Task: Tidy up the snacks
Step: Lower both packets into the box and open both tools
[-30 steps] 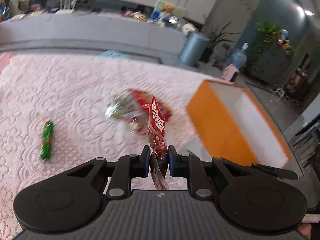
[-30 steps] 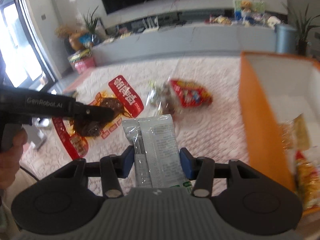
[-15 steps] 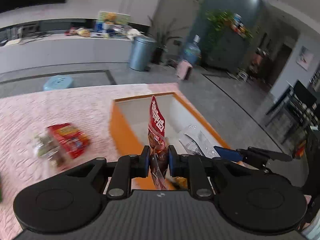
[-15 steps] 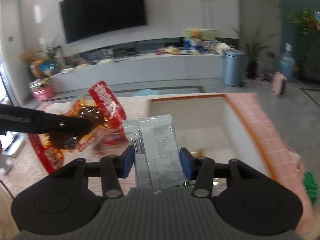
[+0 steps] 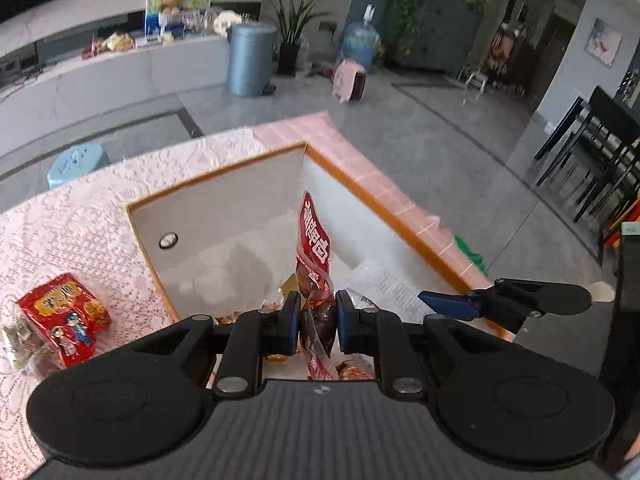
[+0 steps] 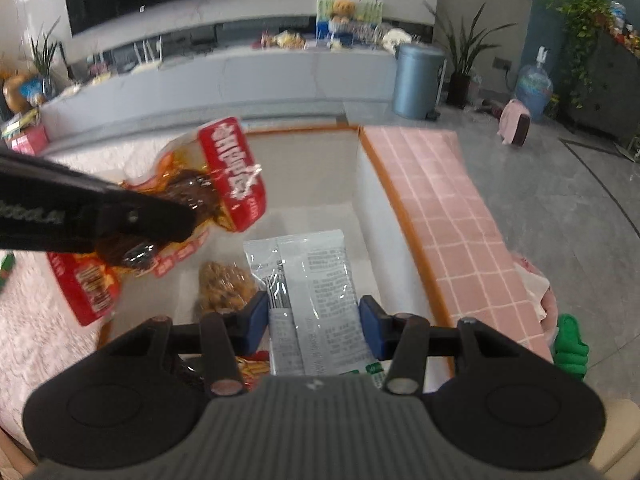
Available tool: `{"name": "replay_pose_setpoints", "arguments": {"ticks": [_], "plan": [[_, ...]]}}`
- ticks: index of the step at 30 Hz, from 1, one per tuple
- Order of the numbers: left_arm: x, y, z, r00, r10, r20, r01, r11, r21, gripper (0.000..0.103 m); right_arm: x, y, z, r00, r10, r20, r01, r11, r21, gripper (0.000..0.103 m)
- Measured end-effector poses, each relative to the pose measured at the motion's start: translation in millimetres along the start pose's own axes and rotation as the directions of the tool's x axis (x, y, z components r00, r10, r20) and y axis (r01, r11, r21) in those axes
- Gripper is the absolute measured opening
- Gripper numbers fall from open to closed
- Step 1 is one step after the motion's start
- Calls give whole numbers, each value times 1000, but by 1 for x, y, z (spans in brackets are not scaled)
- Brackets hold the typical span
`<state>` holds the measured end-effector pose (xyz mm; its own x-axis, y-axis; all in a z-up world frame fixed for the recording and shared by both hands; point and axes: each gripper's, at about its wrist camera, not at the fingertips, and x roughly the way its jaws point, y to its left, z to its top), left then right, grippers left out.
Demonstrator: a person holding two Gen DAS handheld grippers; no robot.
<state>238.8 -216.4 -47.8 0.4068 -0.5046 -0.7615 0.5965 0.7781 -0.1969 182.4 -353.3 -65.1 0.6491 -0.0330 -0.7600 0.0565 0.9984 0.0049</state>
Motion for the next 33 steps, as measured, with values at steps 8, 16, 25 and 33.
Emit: {"name": "replay_pose_setpoints", "arguments": {"ticks": [8, 16, 25, 33], "plan": [[39, 7, -2, 995, 13, -97, -12, 1000, 14, 19, 44, 2, 9, 995, -4, -99, -3, 998, -67, 48], [57, 10, -6, 987, 31, -158, -26, 999, 33, 19, 67, 4, 17, 982, -15, -190, -2, 996, -92, 48], [65, 5, -7, 979, 85, -185, -67, 993, 98, 20, 71, 7, 14, 975, -31, -220, 7, 994, -111, 49], [63, 3, -7, 979, 109, -175, -86, 987, 135, 27, 65, 7, 10, 980, -29, -198, 10, 995, -96, 56]]}}
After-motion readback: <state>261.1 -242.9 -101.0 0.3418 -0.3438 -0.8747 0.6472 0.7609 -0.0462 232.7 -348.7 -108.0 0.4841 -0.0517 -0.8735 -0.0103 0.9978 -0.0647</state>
